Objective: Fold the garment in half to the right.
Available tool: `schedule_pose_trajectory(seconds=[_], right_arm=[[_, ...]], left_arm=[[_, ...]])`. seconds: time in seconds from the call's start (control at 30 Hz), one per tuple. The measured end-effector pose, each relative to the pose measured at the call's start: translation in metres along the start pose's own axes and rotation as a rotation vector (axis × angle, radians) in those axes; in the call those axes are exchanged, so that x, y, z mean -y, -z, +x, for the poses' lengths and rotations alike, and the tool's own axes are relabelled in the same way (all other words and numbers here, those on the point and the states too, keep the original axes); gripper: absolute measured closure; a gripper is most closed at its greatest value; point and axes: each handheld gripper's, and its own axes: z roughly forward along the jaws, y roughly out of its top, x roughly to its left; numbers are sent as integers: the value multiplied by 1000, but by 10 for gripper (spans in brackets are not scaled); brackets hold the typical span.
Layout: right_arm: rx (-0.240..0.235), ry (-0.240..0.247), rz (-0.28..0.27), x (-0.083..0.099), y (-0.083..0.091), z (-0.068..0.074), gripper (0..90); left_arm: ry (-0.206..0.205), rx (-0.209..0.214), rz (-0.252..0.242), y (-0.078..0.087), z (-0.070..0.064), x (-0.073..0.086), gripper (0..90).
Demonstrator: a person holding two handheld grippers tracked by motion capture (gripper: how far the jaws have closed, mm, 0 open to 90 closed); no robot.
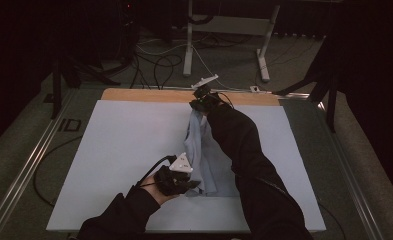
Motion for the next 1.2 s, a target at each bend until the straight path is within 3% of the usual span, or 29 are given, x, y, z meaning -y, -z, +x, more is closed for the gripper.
schedule_pose_trajectory(seconds=[0.43, 1.2], right_arm=[[-6, -20, 2, 17, -2, -15, 828], [-37, -64, 26, 43, -12, -32, 826]], left_arm=[[-22, 27, 18, -24, -1, -15, 868], [-15, 55, 89, -67, 2, -19, 868]])
